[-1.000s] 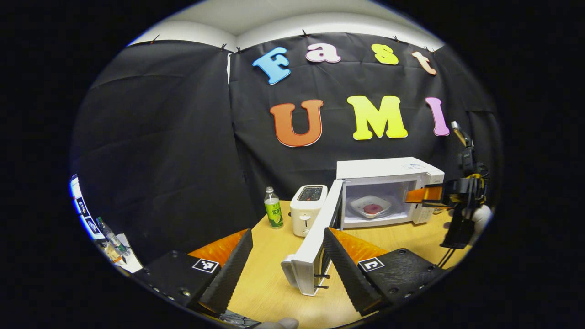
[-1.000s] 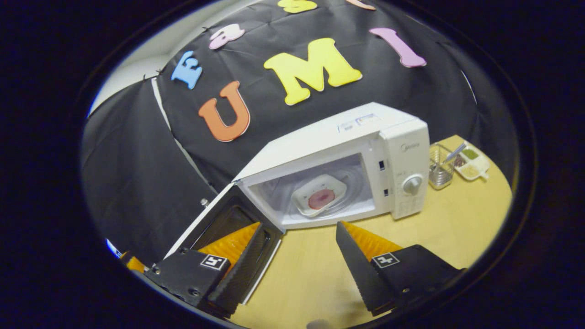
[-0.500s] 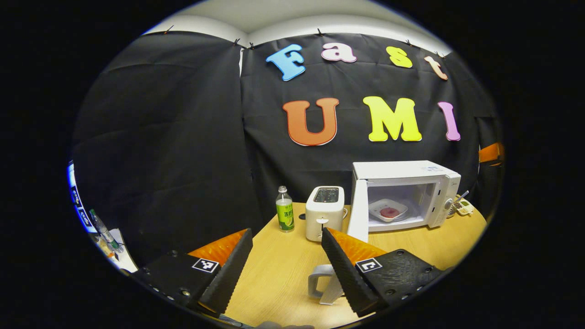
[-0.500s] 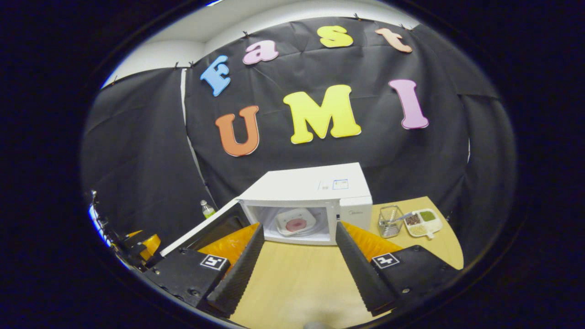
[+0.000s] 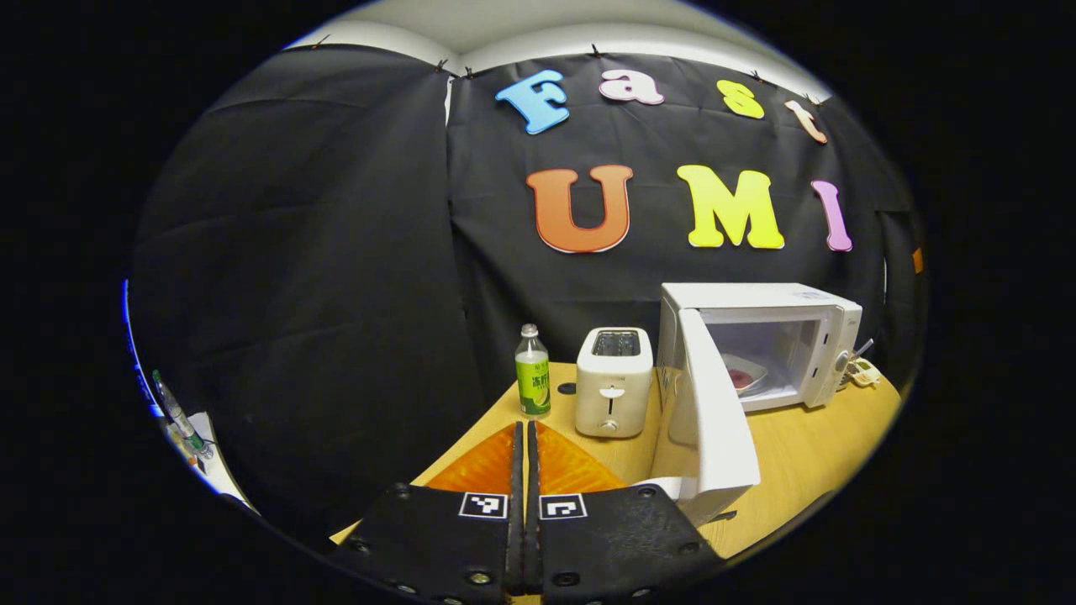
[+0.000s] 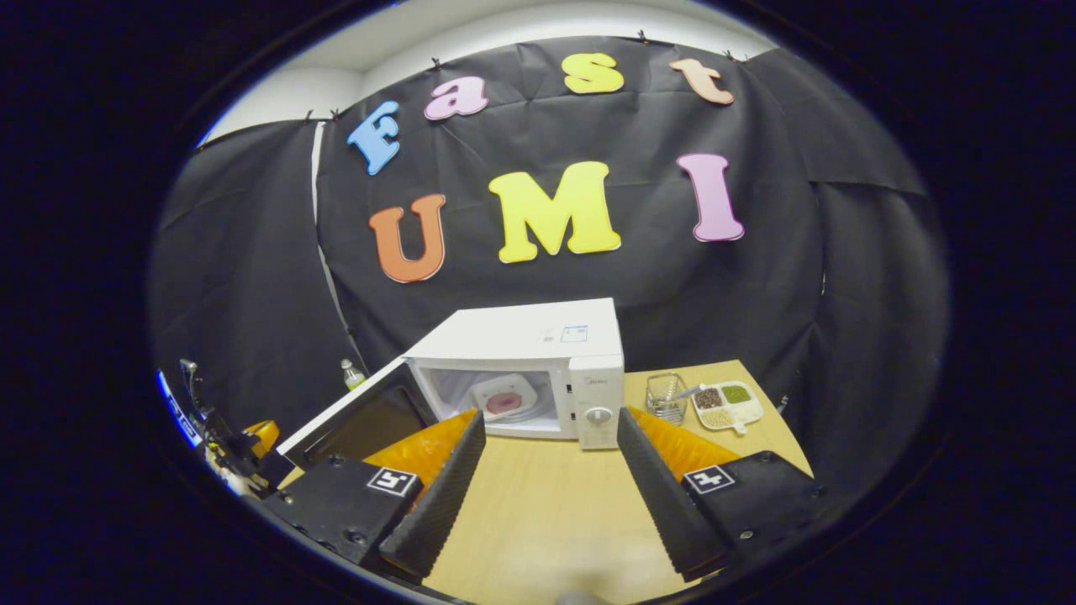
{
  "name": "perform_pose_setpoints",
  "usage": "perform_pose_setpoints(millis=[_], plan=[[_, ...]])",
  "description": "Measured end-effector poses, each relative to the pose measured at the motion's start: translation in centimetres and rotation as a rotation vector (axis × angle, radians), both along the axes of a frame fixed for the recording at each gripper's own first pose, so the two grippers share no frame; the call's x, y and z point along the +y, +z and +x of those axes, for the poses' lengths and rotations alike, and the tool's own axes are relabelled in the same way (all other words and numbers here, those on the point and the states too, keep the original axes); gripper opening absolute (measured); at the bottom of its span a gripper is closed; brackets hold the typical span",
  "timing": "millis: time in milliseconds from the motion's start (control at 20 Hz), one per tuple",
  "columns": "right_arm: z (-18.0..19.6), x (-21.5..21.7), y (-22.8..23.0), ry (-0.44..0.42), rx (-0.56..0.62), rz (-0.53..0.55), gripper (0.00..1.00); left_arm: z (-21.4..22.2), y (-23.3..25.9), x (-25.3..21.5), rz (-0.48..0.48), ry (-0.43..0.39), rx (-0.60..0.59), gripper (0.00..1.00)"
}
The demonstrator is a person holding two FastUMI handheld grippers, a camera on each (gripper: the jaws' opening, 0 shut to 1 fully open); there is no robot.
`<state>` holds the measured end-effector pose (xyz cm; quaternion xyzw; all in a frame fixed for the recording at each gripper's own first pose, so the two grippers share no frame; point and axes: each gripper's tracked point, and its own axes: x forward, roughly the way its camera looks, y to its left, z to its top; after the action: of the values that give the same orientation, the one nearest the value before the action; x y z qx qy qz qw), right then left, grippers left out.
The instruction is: Open the microwave oven with the left hand, put the food in, and close the microwave oven.
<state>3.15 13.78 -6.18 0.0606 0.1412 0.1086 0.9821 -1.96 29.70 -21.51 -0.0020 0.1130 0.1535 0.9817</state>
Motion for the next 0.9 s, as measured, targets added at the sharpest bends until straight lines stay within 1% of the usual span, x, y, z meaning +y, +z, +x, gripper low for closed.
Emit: perform_pose_setpoints(millis=[50, 100, 150, 200, 450, 550, 650, 700, 750, 800, 850, 900], plan=[[-0.1, -0.2, 0.1, -0.003, -0.001, -0.004, 1.00, -0.1, -0.5, -0.3, 0.002, -0.014, 0.017, 0.00], [-0.2, -0.4, 0.1, -0.014, 0.002, -0.009, 1.00, -0.4, -1.0, -0.3, 0.019, -0.021, 0.031, 0.00], [-0.3, -0.6, 0.1, -0.022, 0.003, -0.010, 0.90, -0.5, -1.5, -0.5, 0.031, -0.031, 0.043, 0.00], [-0.5, -0.6, 0.1, -0.026, 0.005, -0.005, 1.00, -0.5, -1.9, -0.7, 0.033, -0.042, 0.054, 0.00], [-1.4, -1.9, 0.0, -0.073, 0.012, 0.015, 1.00, -0.2, -3.4, -2.9, 0.032, -0.113, 0.074, 0.00], [-1.8, -2.3, -0.2, -0.084, 0.023, 0.016, 1.00, -0.7, -3.6, -3.4, 0.039, -0.110, 0.078, 0.00], [-2.0, -2.7, -0.3, -0.097, 0.034, 0.016, 1.00, -0.3, -3.9, -4.8, -0.003, -0.133, 0.062, 0.00], [-2.1, -3.1, -0.4, -0.106, 0.035, 0.015, 1.00, -0.3, -4.2, -5.8, -0.004, -0.146, 0.066, 0.00], [-2.1, -3.4, -0.3, -0.113, 0.036, 0.014, 1.00, -0.2, -4.3, -6.9, 0.001, -0.165, 0.068, 0.11], [-2.2, -3.6, -0.3, -0.117, 0.037, 0.011, 1.00, -0.2, -4.2, -7.9, 0.005, -0.184, 0.060, 0.11], [-2.2, -3.8, -0.1, -0.120, 0.036, 0.007, 1.00, 0.0, -4.3, -9.2, -0.002, -0.205, 0.063, 0.00], [-2.2, -4.1, -0.1, -0.124, 0.036, 0.001, 1.00, 0.1, -4.3, -10.4, -0.009, -0.227, 0.062, 0.00]])
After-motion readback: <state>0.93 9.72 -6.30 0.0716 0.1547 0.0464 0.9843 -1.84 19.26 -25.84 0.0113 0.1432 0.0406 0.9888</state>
